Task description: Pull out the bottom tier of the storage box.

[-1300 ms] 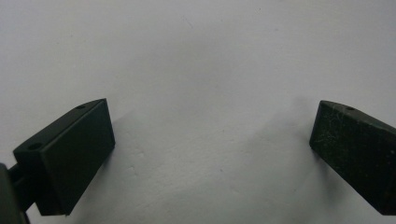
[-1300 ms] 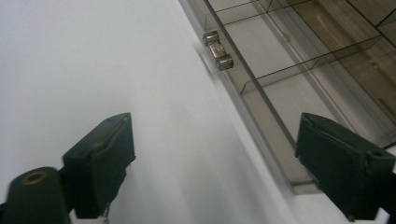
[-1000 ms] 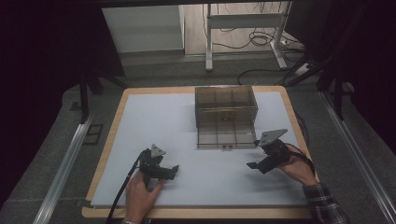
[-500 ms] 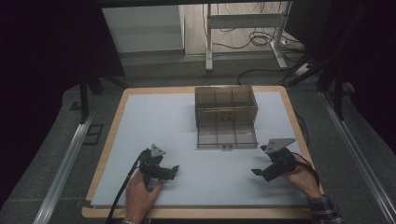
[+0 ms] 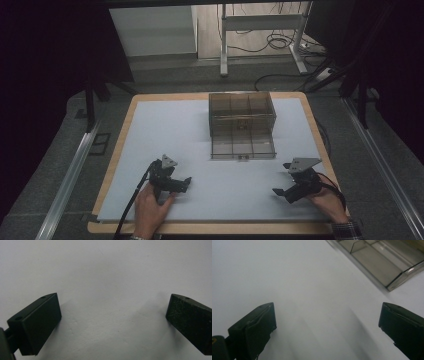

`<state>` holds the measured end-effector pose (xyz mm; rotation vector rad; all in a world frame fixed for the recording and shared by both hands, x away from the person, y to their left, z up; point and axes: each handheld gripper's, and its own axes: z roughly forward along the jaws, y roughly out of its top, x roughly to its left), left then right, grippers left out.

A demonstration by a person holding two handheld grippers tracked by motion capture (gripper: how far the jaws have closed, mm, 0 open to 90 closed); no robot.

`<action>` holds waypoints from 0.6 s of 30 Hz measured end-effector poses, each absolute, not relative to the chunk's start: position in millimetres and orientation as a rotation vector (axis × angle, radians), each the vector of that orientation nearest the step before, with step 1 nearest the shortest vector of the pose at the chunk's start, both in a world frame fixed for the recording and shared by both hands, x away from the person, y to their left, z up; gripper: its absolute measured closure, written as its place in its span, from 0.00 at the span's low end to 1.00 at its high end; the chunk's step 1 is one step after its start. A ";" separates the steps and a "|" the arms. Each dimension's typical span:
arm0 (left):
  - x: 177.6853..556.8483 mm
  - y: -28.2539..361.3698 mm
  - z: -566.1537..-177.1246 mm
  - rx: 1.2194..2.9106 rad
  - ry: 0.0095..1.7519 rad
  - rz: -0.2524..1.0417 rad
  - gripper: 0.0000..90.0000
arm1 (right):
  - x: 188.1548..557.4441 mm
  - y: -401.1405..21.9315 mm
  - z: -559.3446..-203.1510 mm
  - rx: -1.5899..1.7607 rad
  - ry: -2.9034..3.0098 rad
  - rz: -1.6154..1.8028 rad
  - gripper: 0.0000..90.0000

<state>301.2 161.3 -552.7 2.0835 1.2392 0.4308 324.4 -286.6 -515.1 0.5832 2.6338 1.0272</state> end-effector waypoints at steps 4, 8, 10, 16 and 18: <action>301.2 161.4 -552.6 2.084 1.239 0.431 0.00 | 321.1 -287.5 -520.6 0.594 2.647 1.024 0.01; 301.2 161.4 -552.7 2.083 1.239 0.431 0.00 | 318.2 -288.4 -525.8 0.600 2.660 1.015 0.01; 301.2 161.4 -552.7 2.084 1.239 0.431 0.00 | 317.7 -289.0 -528.6 0.603 2.667 1.005 0.01; 301.2 161.4 -552.7 2.084 1.239 0.431 0.00 | 318.4 -291.8 -531.3 0.630 2.665 1.040 0.01; 301.0 161.2 -552.7 2.085 1.238 0.433 0.00 | 318.3 -291.9 -531.6 0.632 2.665 1.042 0.01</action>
